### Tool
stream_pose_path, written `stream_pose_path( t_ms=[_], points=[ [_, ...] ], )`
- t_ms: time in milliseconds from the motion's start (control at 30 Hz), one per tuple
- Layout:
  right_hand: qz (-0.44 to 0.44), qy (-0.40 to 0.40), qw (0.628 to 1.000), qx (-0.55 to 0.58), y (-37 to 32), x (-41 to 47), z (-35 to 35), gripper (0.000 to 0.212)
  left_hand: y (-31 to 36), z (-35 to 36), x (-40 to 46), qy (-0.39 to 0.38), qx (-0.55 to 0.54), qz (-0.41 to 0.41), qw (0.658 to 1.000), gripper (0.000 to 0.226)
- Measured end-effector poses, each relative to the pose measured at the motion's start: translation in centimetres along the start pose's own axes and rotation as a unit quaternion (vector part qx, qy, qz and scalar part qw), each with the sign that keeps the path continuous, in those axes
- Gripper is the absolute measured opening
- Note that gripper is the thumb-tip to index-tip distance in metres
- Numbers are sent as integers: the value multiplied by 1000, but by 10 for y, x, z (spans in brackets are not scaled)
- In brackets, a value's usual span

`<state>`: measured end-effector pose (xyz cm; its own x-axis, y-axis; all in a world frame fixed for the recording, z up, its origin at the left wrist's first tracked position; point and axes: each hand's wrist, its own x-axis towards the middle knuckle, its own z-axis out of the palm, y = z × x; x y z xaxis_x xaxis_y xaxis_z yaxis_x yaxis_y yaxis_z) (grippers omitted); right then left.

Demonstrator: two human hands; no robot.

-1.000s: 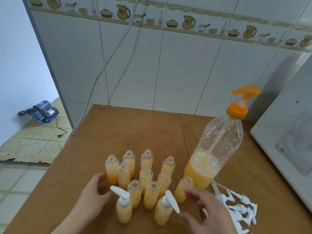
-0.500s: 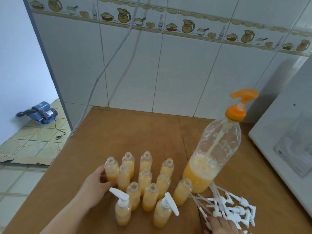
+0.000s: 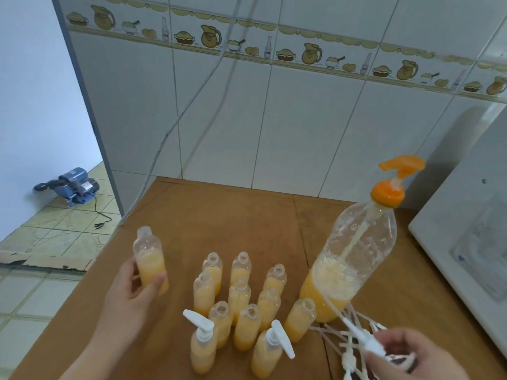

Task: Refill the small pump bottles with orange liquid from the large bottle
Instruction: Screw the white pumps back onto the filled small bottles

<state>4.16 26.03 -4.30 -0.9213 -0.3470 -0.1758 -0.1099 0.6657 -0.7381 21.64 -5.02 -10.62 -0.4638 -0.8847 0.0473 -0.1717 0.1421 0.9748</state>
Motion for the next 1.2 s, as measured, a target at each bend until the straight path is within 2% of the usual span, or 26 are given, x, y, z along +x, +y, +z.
stream_pose_path(
  t_ms=[67, 100, 167, 233, 300, 367, 400, 433, 467, 567, 733, 800, 933, 1000, 1100, 1167, 1200],
  points=[
    [-64, 13, 997, 44, -28, -8, -24, 21, 17, -6, -1, 2, 10, 35, 999, 31],
    [-108, 11, 992, 57, -41, -12, -28, 23, 25, -8, -2, -2, 14, 53, 999, 36],
    [-208, 10, 974, 93, -54, -14, -26, 37, 38, -8, -7, -21, 26, 82, 996, 46],
    [-275, 24, 954, 116, -75, -20, -17, 37, 50, -4, -12, -36, 39, 112, 992, 45],
    [-326, 42, 935, 130, -86, -18, -9, 26, 58, 1, -18, -41, 44, 151, 987, 41],
    [-352, 38, 926, 129, -94, -18, -4, 42, 64, 5, -23, -46, 48, 169, 983, 37],
    [-366, 48, 921, 127, -97, -18, -2, 37, 67, 6, -26, -51, 52, 179, 981, 40],
    [-371, 50, 920, 118, -98, -17, -1, 27, 70, 7, -29, -57, 59, 191, 978, 46],
    [-377, 52, 919, 106, -96, -15, -1, 26, 73, 7, -31, -61, 64, 201, 976, 50],
    [-379, 51, 923, 45, -93, -12, -3, 48, 76, 6, -33, -68, 69, 228, 969, 53],
    [-394, 27, 919, 12, -96, -9, -12, 43, 77, 5, -30, -73, 86, 249, 962, 49],
    [-409, 42, 911, -38, -99, -7, -18, 49, 78, 4, -29, -79, 99, 261, 957, 44],
    [-425, 54, 898, -106, -116, -2, -35, 45, 80, 1, -25, -92, 109, 259, 955, 46],
    [-430, 17, 900, -63, -129, 2, -40, 45, 85, 3, -25, -114, 101, 257, 954, 46],
    [-410, -95, 905, 60, -148, 5, -34, 37, 97, 11, -33, -169, 53, 240, 954, 47],
    [-397, -108, 907, 86, -160, 5, -17, 27, 105, 19, -42, -205, -13, 189, 960, 48],
    [-374, -106, 914, 115, -163, 6, -7, 30, 107, 23, -47, -214, -48, 157, 963, 50]
  ],
)
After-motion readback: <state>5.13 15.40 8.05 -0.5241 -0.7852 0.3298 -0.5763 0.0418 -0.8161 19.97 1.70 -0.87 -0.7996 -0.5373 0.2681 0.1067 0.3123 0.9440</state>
